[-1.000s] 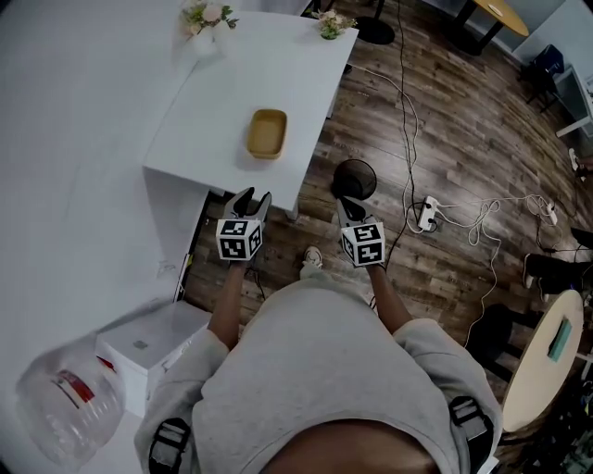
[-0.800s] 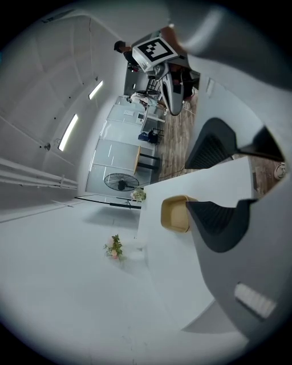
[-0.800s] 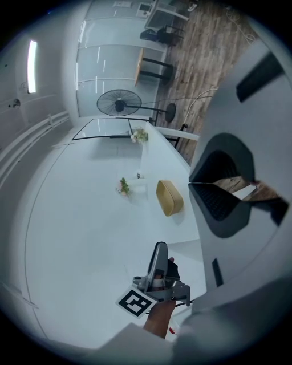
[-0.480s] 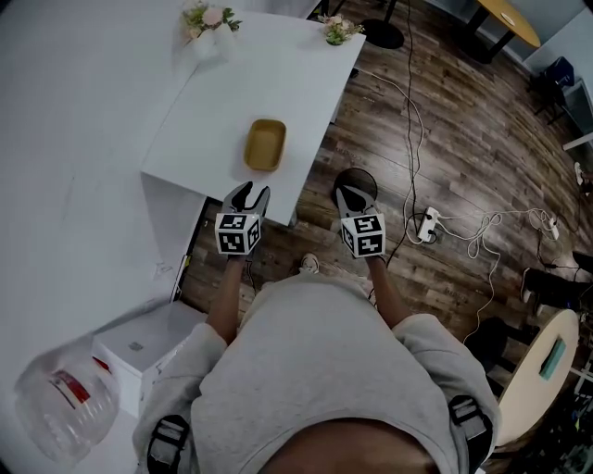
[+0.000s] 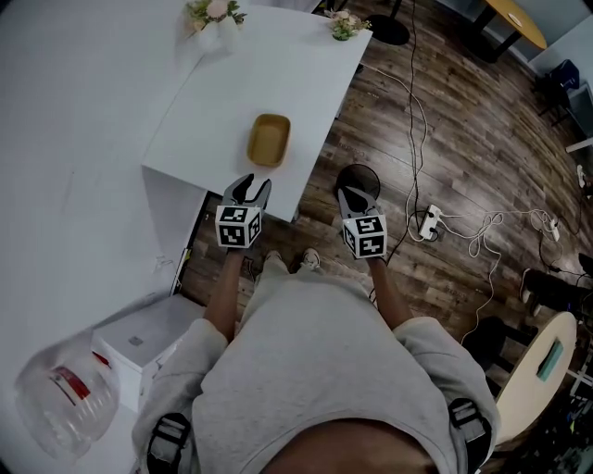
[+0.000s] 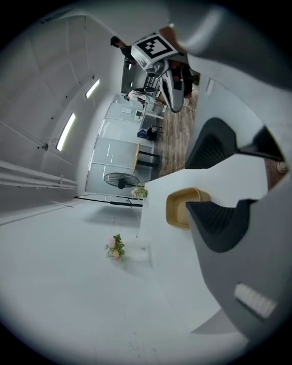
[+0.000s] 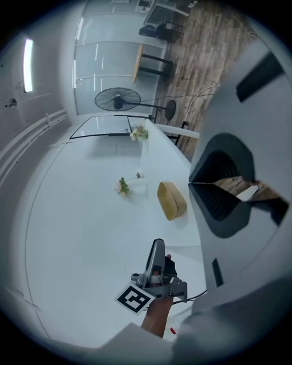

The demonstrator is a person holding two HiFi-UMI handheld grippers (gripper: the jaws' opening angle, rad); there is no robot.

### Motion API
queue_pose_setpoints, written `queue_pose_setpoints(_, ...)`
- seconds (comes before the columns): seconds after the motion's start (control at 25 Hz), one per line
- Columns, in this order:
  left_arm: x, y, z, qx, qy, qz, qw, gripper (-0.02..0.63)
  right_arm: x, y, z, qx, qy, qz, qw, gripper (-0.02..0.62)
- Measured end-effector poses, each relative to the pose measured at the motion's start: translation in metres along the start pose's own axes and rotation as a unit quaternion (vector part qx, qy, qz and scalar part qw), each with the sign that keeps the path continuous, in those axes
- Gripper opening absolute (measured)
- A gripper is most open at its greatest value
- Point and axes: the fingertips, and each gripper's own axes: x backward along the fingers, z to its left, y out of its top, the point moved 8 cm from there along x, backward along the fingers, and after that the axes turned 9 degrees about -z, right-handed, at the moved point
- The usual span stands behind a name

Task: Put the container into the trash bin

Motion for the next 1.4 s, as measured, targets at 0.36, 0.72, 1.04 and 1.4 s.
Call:
queue_pose_setpoints(0.36, -0.010, 0.002, 0.027, -0.007, -0.034, 0.012, 0.9993, 0.188, -0.017, 0.004, 0.018, -0.008, -0.028, 0.009, 1.000, 0.014)
queue_pose_setpoints(0.72, -0.028, 0.003, 0.050, -0.018, -0.065, 0.026, 0.9974, 0.188, -0.035, 0.008, 0.027, -0.012, -0.051, 0.015, 0.999, 0.014)
queue_pose_setpoints(1.04, -0.045, 0.003, 0.054, -0.080, -0.106, 0.051, 0.9898, 0.188, -0.035, 0.004, 0.026, -0.011, -0.071, 0.025, 0.997, 0.014)
queue_pose_setpoints(1.4, -0.066, -0.001, 0.042, -0.248, -0.173, 0.104, 0.9475, 0.187, -0.032, 0.001, 0.012, -0.033, -0.097, 0.022, 0.995, 0.014)
